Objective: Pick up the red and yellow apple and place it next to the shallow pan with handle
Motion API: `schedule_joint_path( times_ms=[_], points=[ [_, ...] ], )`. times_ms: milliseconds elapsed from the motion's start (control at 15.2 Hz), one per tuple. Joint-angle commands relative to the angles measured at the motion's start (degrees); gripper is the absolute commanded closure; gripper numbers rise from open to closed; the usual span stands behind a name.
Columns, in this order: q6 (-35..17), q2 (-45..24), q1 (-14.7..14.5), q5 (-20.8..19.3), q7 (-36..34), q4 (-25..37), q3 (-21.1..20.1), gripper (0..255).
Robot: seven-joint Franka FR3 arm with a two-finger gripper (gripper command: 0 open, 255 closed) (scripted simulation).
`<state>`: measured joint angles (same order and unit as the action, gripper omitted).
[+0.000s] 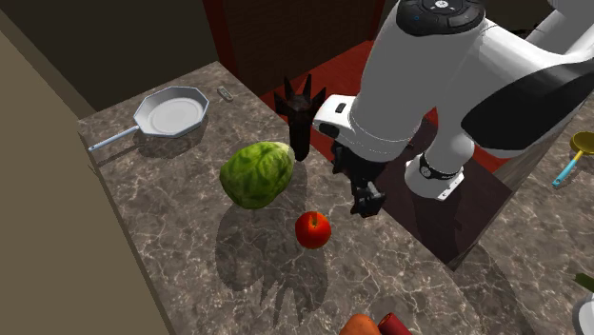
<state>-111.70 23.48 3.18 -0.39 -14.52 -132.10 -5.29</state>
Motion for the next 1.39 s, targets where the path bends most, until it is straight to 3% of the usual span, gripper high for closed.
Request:
schedule_joint_path(
  times_ms=[0, 330, 858, 1320],
  points=[
    [-2.2, -4.2, 0.4, -0.7, -1.1, 1.1, -0.5, 0],
    [-6.7, -14.6, 1.1, -3.1, -3.8, 4.7, -1.2, 0],
    [-12.6, -17.0, 1.3, -3.6, -4.1, 1.1, -1.1, 0],
    [-12.6, -17.0, 1.3, -3.6, -4.1, 1.1, -1.1, 0]
  ],
)
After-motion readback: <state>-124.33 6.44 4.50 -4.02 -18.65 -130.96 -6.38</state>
